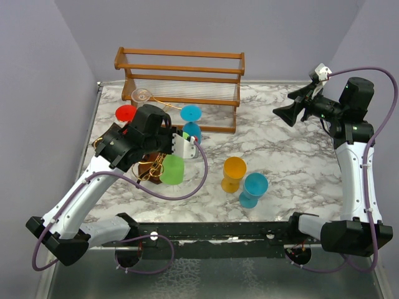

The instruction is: Place the wine glass upside down on the wine glass rack

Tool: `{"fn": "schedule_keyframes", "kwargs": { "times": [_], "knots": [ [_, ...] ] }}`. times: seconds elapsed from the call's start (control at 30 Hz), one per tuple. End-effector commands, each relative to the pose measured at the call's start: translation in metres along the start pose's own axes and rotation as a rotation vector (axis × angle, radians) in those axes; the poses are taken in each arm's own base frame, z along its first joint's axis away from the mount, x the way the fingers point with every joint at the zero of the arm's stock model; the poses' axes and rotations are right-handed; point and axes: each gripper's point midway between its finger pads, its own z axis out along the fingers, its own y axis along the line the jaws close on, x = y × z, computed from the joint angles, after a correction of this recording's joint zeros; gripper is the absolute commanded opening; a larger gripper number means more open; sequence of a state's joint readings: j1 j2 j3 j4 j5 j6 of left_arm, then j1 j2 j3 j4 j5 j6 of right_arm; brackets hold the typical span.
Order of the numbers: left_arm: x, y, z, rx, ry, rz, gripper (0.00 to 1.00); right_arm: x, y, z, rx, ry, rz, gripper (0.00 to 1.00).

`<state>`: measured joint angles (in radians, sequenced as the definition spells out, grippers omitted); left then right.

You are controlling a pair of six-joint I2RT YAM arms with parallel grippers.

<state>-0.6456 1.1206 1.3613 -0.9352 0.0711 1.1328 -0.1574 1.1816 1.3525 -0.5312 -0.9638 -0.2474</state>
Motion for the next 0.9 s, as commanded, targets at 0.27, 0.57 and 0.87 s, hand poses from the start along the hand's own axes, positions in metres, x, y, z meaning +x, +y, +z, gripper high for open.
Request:
{"fn": "schedule_keyframes", "kwargs": {
  "times": [0.27, 0.57, 0.87],
  "knots": [
    [0.005, -0.001, -0.001, 0.001, 0.028, 0.009, 0.28, -0.003, 0.005, -0.004, -0.002, -0.006, -0.014, 0.83],
    [0.015, -0.006, -0.005, 0.017, 0.082, 0.026, 0.33, -0.004, 0.005, -0.005, 0.001, -0.007, -0.021, 0.83],
    [0.020, -0.007, -0.013, 0.010, 0.109, 0.029, 0.40, -0.006, 0.006, -0.007, 0.004, -0.003, -0.023, 0.83]
  ]
}}
